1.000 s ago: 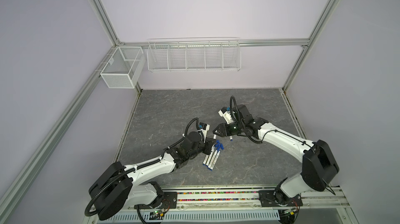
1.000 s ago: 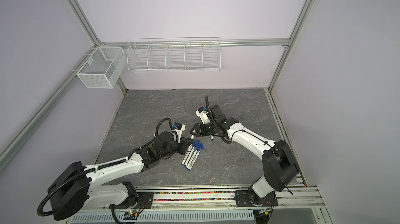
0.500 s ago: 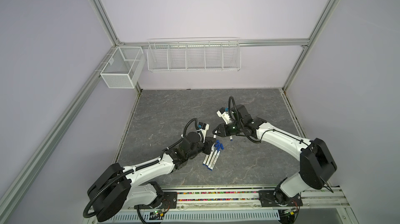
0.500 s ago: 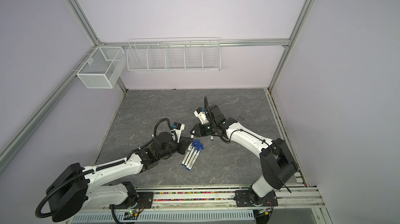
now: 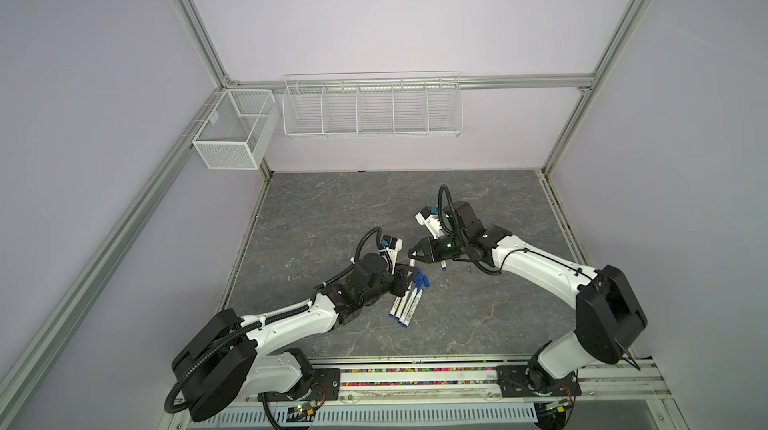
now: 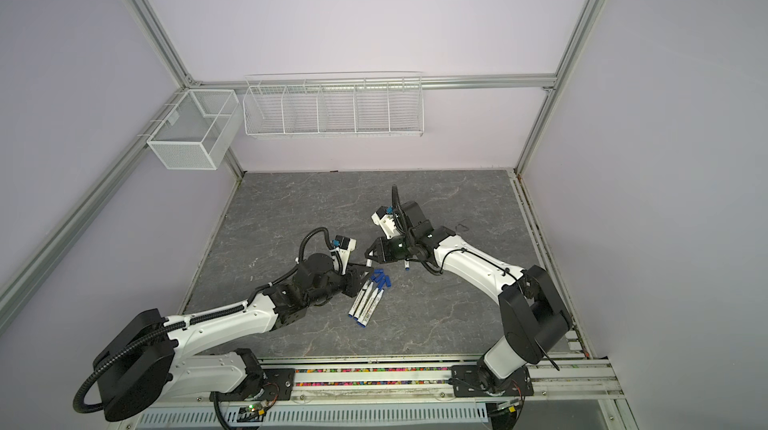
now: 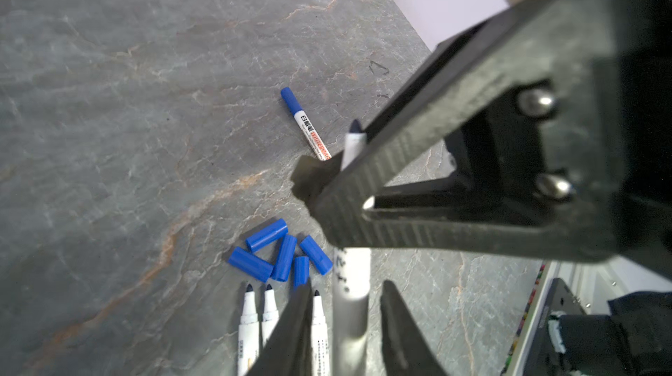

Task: Insert the pens into the pen caps

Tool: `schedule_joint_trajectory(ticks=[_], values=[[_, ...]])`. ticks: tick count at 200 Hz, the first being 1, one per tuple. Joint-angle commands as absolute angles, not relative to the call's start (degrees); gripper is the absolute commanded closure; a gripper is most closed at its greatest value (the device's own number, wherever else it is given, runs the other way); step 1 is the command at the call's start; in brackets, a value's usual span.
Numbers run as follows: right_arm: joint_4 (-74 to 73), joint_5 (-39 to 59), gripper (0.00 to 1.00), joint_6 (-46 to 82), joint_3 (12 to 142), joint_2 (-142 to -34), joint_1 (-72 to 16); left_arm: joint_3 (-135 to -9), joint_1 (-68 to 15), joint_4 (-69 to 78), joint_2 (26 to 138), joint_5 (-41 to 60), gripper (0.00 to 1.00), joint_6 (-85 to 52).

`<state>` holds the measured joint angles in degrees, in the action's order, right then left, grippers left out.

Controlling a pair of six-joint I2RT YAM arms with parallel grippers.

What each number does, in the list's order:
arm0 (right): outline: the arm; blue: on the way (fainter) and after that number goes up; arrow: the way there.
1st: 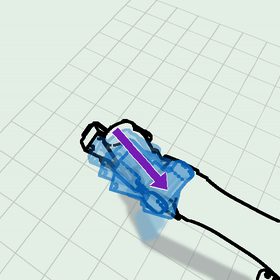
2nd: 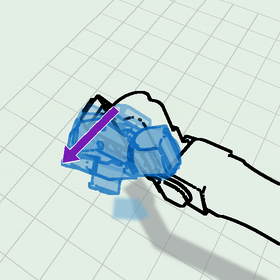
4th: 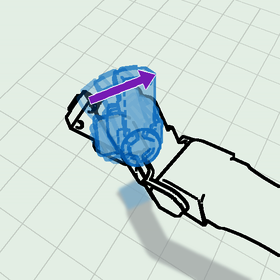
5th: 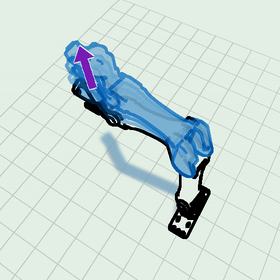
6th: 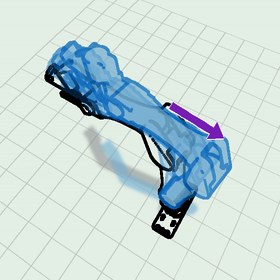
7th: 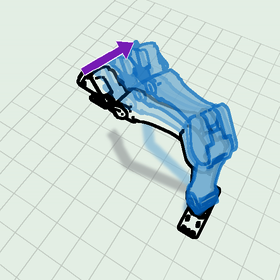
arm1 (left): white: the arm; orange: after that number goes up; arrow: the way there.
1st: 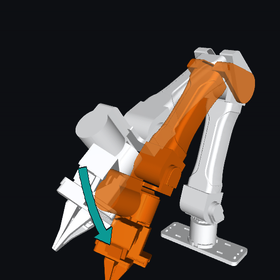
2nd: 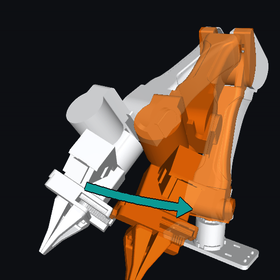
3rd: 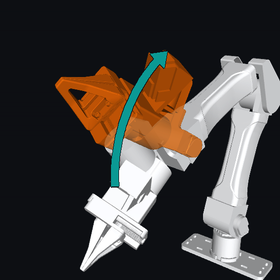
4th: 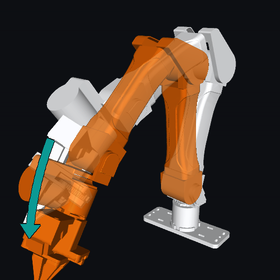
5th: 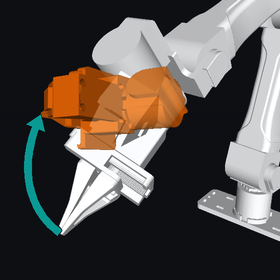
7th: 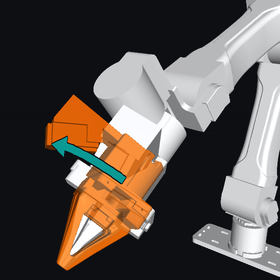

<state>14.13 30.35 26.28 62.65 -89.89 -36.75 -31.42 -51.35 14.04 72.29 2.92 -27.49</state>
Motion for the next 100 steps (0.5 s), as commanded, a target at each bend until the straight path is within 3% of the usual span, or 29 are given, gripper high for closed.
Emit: schedule_joint_trajectory(ticks=[1, 100], values=[[12.05, 31.54, 0.92, 27.05, 61.37, -87.61, -36.07, -34.21, -51.44, 11.92, 73.97, 3.0, 0.61, -27.44], [13.6, 32.26, 0.93, 26.3, 61.47, -87.26, -35.16, -36.69, -51.46, 11.82, 75.26, 5.16, 0.68, -25.85]])
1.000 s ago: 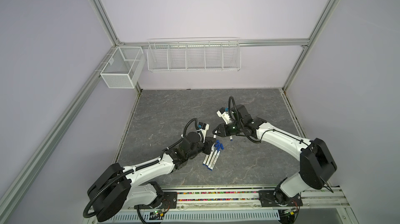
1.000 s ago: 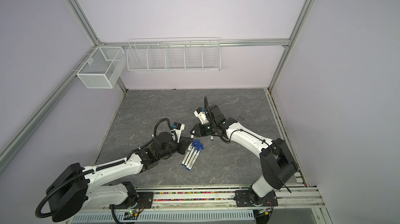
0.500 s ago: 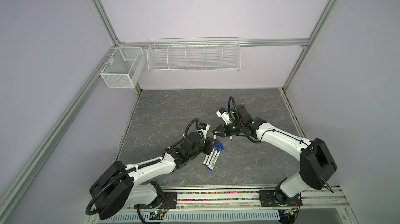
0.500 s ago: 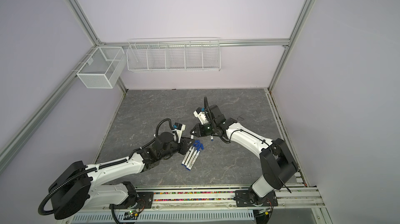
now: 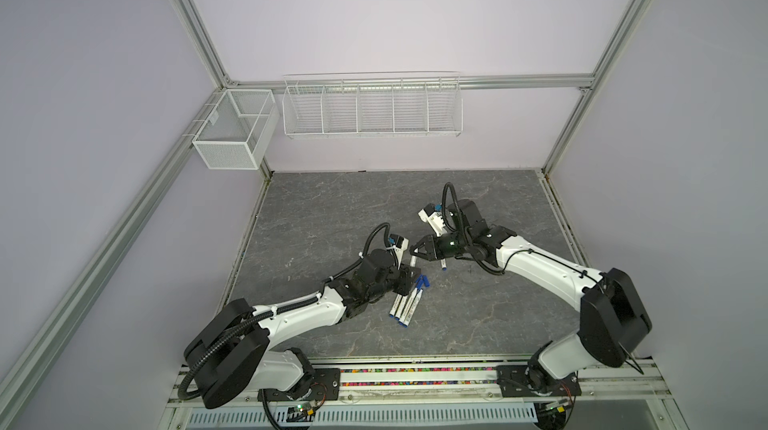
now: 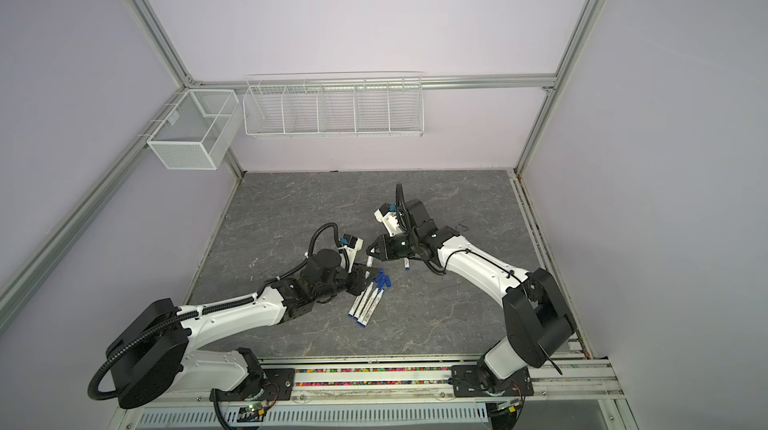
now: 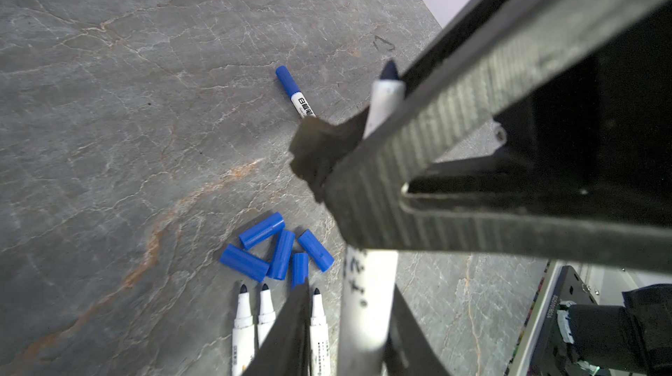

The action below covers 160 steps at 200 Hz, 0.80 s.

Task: Insert the pens into the pen caps

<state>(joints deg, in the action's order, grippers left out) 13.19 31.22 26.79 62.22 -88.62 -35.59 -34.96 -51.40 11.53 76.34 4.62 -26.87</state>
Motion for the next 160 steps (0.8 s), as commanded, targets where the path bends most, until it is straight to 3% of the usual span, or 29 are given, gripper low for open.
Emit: schedule_joint_trajectory(ticks=[1, 39, 64, 80, 101, 112, 160], values=[[13.61, 32.26, 0.93, 26.29, 61.5, -87.27, -35.16, -36.72, -51.48, 11.84, 75.2, 5.13, 0.68, -25.8], [14.32, 32.39, 0.93, 25.67, 61.28, -87.5, -35.19, -37.35, -51.48, 11.82, 74.79, 5.18, 0.81, -24.58], [14.74, 32.33, 0.93, 25.24, 61.09, -87.46, -35.2, -37.71, -51.43, 11.95, 75.53, 5.3, 1.0, -24.55], [15.89, 31.57, 0.89, 24.72, 61.08, -87.32, -35.16, -37.62, -51.44, 12.14, 75.79, 4.91, 1.0, -24.87], [17.69, 27.71, 0.62, 24.54, 60.11, -86.3, -35.18, -37.64, -51.42, 9.61, 75.85, 0.83, 1.0, -26.16], [18.72, 24.78, 0.55, 24.48, 59.36, -85.48, -35.18, -37.55, -51.48, 7.63, 75.84, -1.77, 1.0, -26.67], [26.33, 13.89, 0.55, 21.31, 58.76, -86.48, -36.34, -35.88, -51.43, 0.98, 74.73, -7.87, 1.0, -25.32]])
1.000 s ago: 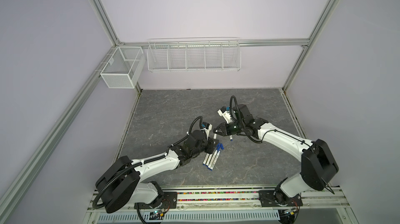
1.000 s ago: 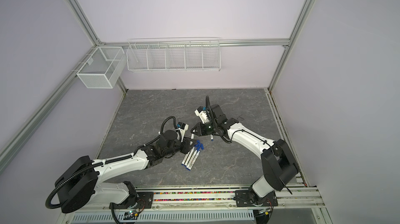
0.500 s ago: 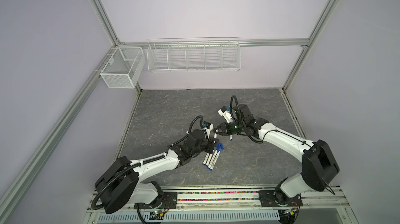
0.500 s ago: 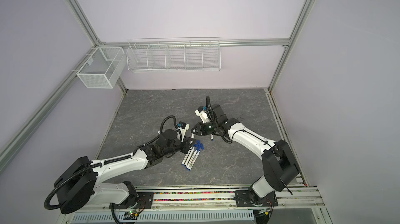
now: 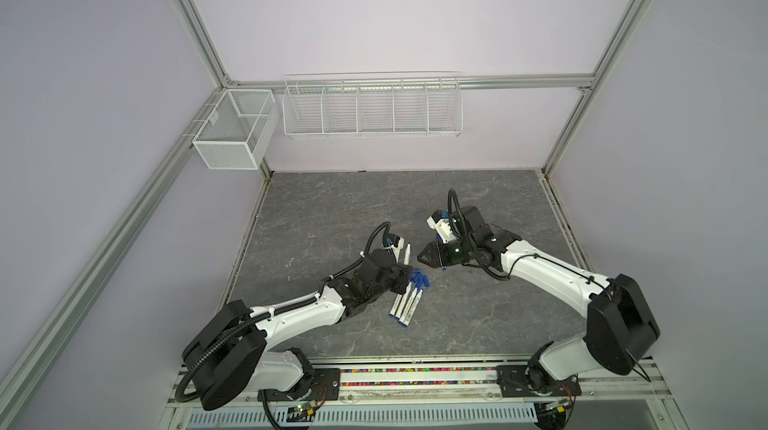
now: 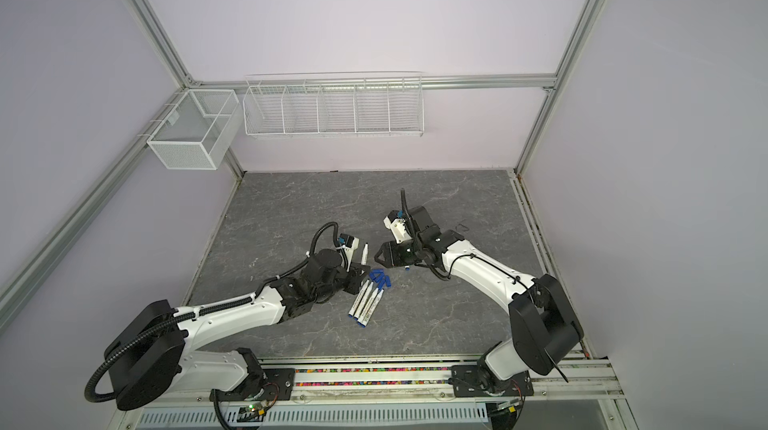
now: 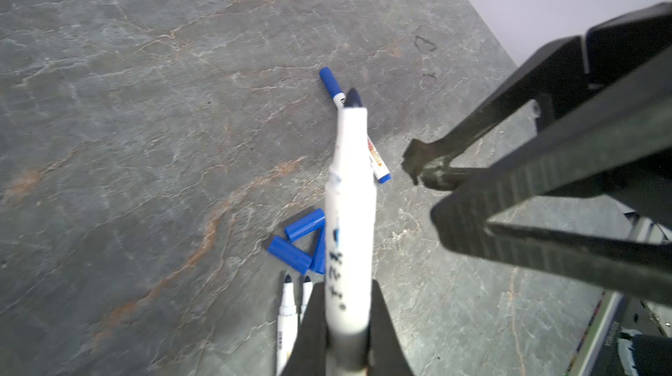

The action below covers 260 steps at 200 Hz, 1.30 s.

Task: Insert the pens into the pen caps
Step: 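Grasp a blue cap from the pile with the right gripper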

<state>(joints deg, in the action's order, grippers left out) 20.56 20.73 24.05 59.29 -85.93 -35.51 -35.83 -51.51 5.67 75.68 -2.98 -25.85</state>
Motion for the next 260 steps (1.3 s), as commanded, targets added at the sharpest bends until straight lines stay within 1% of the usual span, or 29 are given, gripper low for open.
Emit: schedule_joint_trajectory(ticks=[1, 48, 108, 260], values=[[26.52, 13.75, 0.55, 21.29, 58.82, -86.66, -36.41, -35.82, -51.42, 0.84, 74.76, -7.98, 1.0, -25.23], [31.53, 10.5, 0.61, 20.32, 62.23, -94.72, -38.79, -34.86, -52.52, -1.47, 74.83, -10.77, 1.0, -26.01], [34.88, 5.48, 0.62, 19.9, 66.87, -101.13, -40.66, -34.06, -52.87, -0.16, 74.89, -11.51, 1.0, -27.62], [39.37, -0.07, 0.66, 17.78, 71.95, -108.44, -43.08, -34.34, -52.91, -1.05, 74.84, -11.43, 1.0, -27.69]])
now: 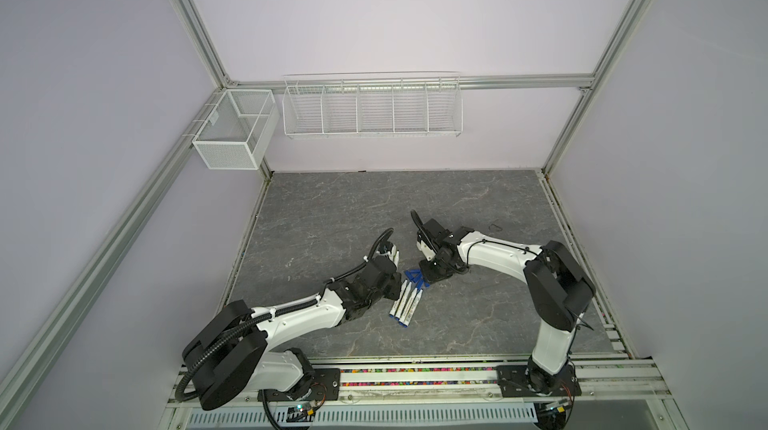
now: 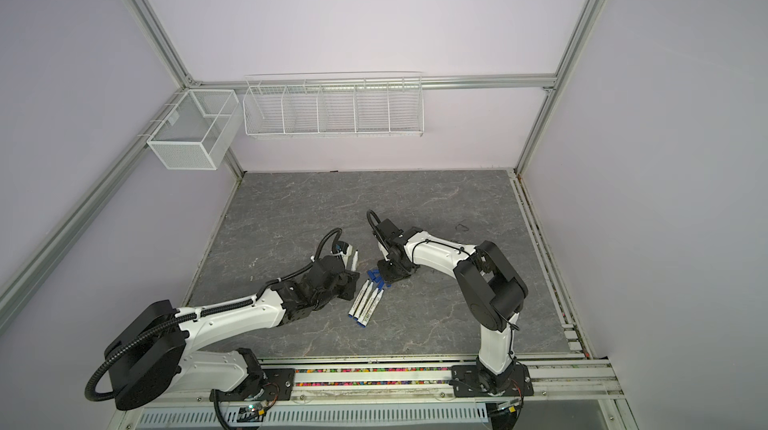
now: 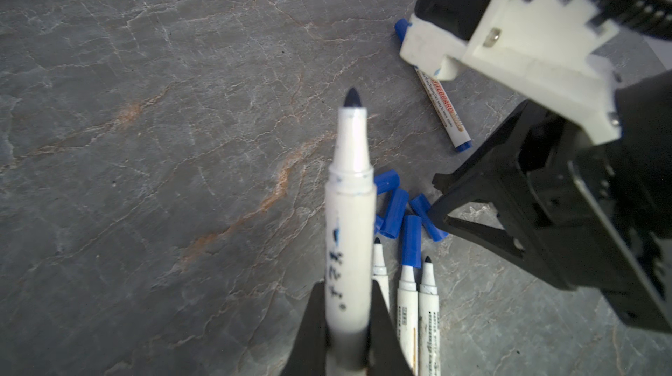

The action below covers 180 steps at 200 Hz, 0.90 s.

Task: Insert the pens into the pen caps
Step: 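Grasp a blue cap from the pile with the right gripper, then lift the blue cap toward the marker tip held by the left gripper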

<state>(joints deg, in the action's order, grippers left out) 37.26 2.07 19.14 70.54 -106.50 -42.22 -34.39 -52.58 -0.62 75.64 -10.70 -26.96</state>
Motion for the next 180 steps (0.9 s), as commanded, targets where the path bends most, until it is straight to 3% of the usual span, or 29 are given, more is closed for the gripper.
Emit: schedule_joint_trajectory(ticks=[1, 81, 147, 180], values=[[39.46, -0.17, 0.66, 17.77, 72.01, -108.49, -43.07, -34.35, -52.91, -1.05, 74.86, -11.43, 1.0, -27.69], [41.74, -4.49, 0.7, 16.99, 74.03, -110.96, -44.87, -34.36, -52.91, -1.15, 75.13, -11.26, 1.0, -27.77], [41.89, -6.09, 0.84, 17.27, 74.73, -111.47, -45.22, -34.63, -52.91, -1.32, 75.24, -10.51, 1.0, -27.42], [38.63, -4.53, 0.87, 17.99, 72.47, -106.32, -43.91, -34.74, -53.01, -1.14, 75.31, -8.52, 1.0, -26.22]])
